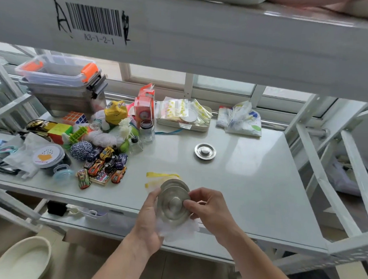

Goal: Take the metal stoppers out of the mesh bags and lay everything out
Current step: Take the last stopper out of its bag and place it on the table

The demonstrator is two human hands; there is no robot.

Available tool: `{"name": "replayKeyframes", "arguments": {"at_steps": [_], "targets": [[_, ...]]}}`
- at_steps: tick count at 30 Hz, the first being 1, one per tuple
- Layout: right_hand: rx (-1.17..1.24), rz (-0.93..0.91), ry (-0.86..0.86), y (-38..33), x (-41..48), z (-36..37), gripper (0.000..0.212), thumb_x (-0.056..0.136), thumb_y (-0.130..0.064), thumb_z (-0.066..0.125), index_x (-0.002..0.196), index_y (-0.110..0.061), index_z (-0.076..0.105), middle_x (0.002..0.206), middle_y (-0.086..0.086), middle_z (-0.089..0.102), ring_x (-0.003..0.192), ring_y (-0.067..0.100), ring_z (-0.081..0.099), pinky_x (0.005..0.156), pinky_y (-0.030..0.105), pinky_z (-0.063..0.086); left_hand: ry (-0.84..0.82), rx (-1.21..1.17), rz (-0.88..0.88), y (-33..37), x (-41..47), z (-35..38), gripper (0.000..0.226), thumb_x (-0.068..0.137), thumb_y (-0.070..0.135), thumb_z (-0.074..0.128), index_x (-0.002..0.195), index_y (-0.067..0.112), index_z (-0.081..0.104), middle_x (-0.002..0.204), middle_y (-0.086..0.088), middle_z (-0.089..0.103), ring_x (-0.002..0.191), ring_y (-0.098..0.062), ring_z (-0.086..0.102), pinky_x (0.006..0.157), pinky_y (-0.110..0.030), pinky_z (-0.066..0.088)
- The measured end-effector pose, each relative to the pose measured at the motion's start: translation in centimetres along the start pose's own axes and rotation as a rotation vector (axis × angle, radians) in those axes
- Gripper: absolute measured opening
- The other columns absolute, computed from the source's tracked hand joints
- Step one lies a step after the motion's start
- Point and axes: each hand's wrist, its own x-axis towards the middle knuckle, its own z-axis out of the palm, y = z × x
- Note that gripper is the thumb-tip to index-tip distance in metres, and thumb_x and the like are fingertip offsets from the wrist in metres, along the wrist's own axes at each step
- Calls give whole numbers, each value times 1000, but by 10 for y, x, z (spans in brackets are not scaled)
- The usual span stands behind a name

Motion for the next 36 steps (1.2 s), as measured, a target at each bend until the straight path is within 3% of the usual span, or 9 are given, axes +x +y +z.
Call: {"name": "replayKeyframes", "arguments": {"at_steps": [3, 6, 9, 13, 16, 20, 27, 33, 36], "targets": [[206, 89, 2, 2, 8, -8, 11, 84, -4, 77, 91, 4, 73, 75, 14, 70, 69, 23, 67, 66, 32, 60, 82, 9, 76, 1, 6, 1, 60, 90, 52, 61, 124, 4, 70, 123, -27, 70, 113, -44, 67, 101, -57, 52], [379, 175, 38, 4, 18, -12, 16, 85, -4, 76, 95, 8, 70, 79, 18, 68, 68, 23, 66, 61, 27, 60, 126, 70, 132, 2, 9, 2, 40, 96, 35, 60, 113, 2, 74, 109, -27, 76, 97, -42, 72, 86, -51, 60], [482, 246, 211, 6, 39, -20, 8, 86, 0, 74, 90, 3, 68, 75, 17, 71, 61, 21, 68, 57, 25, 61, 143, 66, 139, 4, 13, -4, 31, 98, 26, 59, 109, 0, 73, 105, -26, 77, 102, -46, 70, 94, -59, 54], [223, 354, 529, 26, 77, -37, 15, 78, -5, 81, 86, 3, 70, 78, 17, 75, 59, 22, 72, 69, 36, 65, 175, 52, 174, 6, 14, -15, 30, 99, 26, 58, 112, 2, 70, 89, -16, 80, 94, -39, 71, 95, -53, 52], [74, 388, 598, 31, 92, -37, 12, 74, -9, 81, 79, -4, 72, 68, 10, 74, 53, 20, 74, 73, 44, 66, 165, 57, 171, 6, 11, -17, 29, 99, 27, 58, 112, 4, 70, 91, -15, 79, 95, -38, 71, 94, -51, 53], [-4, 365, 592, 25, 101, -29, 11, 74, -7, 81, 75, -5, 70, 57, 6, 69, 52, 22, 74, 73, 43, 66, 175, 74, 177, 4, 9, -16, 31, 98, 28, 59, 115, 4, 71, 97, -16, 79, 98, -38, 71, 94, -50, 54], [-156, 274, 546, 17, 67, -33, 22, 83, -25, 70, 70, -7, 69, 60, 7, 74, 58, 23, 75, 71, 44, 65, 173, 89, 158, -1, 6, -13, 35, 98, 27, 61, 124, 5, 68, 119, -21, 75, 111, -40, 70, 98, -52, 54], [-40, 56, 181, 2, -7, -8, 19, 81, -29, 78, 86, -11, 75, 71, 9, 73, 56, 12, 67, 51, 25, 54, 101, 154, 181, -14, 2, -3, 34, 96, 20, 63, 126, 3, 67, 118, -24, 74, 109, -42, 71, 95, -55, 56], [-2, 124, 205, 13, -6, -2, 9, 81, -12, 75, 88, -7, 73, 71, 12, 72, 56, 14, 66, 55, 25, 55, 111, 155, 199, -19, 0, 1, 33, 100, 25, 58, 122, 3, 68, 114, -24, 76, 100, -37, 74, 75, -43, 63]]}}
